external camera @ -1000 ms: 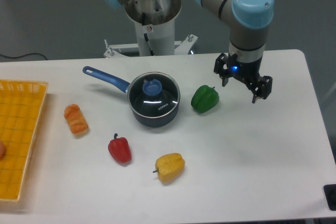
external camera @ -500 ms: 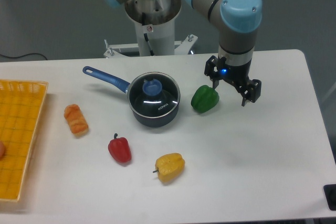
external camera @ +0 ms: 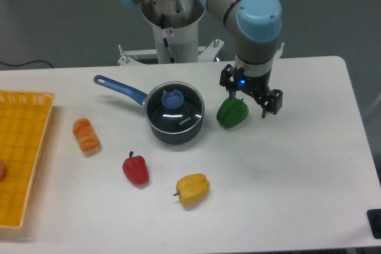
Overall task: Open the lid
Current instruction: 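Move the gripper from beside the green pepper over the saucepan lid knob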
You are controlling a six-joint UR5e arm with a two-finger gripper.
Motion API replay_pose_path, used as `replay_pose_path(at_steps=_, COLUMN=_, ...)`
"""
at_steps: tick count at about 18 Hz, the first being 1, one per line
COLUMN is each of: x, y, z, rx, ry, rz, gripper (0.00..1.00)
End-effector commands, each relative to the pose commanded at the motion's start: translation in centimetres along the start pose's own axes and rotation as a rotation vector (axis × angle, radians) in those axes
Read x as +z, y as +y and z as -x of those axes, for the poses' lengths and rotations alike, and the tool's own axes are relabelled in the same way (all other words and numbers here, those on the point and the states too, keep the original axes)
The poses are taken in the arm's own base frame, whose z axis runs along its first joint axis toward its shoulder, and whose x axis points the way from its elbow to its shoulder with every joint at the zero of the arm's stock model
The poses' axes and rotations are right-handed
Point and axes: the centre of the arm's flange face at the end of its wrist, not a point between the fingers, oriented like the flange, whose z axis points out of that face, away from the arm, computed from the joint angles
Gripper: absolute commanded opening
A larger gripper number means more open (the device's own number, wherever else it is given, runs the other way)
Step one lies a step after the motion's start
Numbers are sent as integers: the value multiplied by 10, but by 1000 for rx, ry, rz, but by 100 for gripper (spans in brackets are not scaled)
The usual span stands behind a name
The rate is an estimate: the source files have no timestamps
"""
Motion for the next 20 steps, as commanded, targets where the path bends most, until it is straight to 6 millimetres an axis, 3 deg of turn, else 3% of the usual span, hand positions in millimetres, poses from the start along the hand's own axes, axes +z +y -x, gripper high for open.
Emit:
replay_pose_path(at_steps=2, x=8, y=-5, z=-15, rx=-75, ry=16, rz=6, gripper=100)
replay_pose_path(at_steps=9, x=20, y=-34, z=-64, rx=-53, ry=31, rz=40, gripper=100)
replay_pose_path(at_steps=16, x=10, y=-34, z=-108, rx=-133, ry=21, rz=37, gripper=100)
replay_pose_path(at_steps=20, x=17, y=-35, z=-132, rx=-194, ry=30, rz=45, gripper=100)
